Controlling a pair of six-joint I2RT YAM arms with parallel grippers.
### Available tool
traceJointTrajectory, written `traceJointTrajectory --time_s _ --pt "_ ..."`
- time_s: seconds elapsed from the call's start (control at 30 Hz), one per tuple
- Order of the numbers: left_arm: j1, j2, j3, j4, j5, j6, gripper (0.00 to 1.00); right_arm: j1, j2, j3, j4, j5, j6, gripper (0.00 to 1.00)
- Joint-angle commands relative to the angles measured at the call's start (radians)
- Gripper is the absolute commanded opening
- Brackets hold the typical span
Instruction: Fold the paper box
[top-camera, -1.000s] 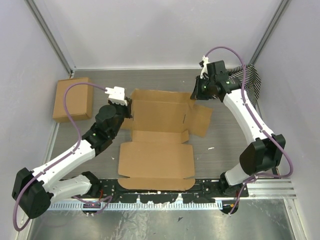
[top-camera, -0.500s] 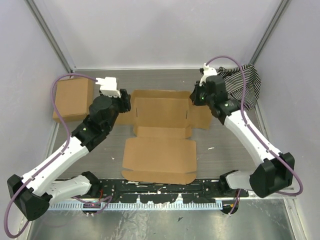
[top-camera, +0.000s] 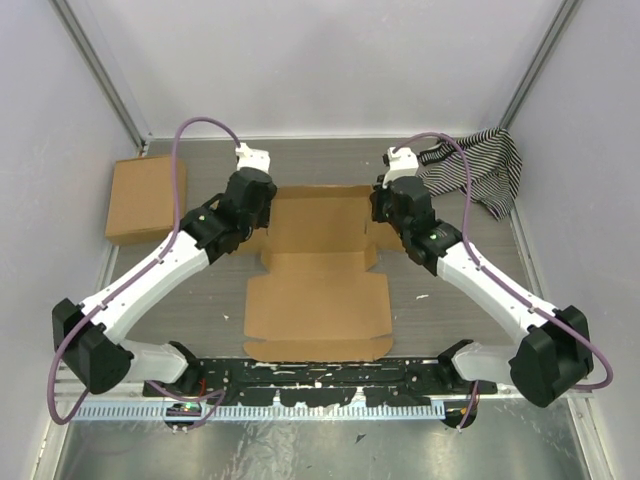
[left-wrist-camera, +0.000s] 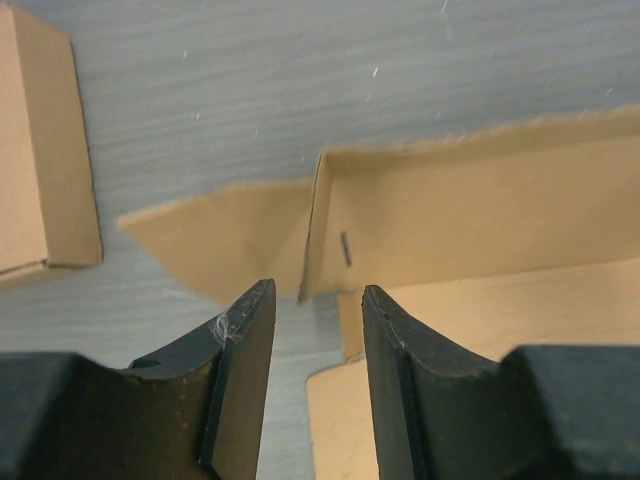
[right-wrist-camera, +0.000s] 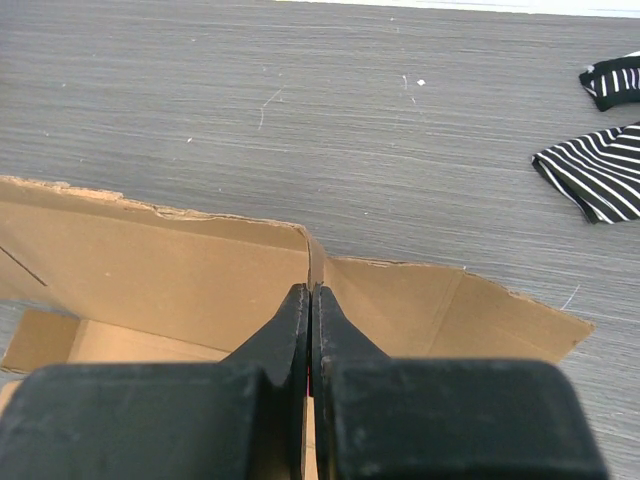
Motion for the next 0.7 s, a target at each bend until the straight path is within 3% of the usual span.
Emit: traceJointTrajectory --time_s 0.0,0.43,0.67 --pt "-0.003 -0.004 0.032 -0.123 -0.051 -0.047 0.47 0.009 -0.046 -0.011 0.084 0.045 0.012 0.01" --pt "-0.003 0.046 0.117 -0.141 -0.090 -0.019 0.45 0.010 -0.097 -0.045 0.030 0.019 0.020 0.01" --pt "-0.002 0.124 0.155 -0.143 -0.079 -0.007 0.37 0.010 -0.108 -0.063 0.020 0.006 0.022 0.01"
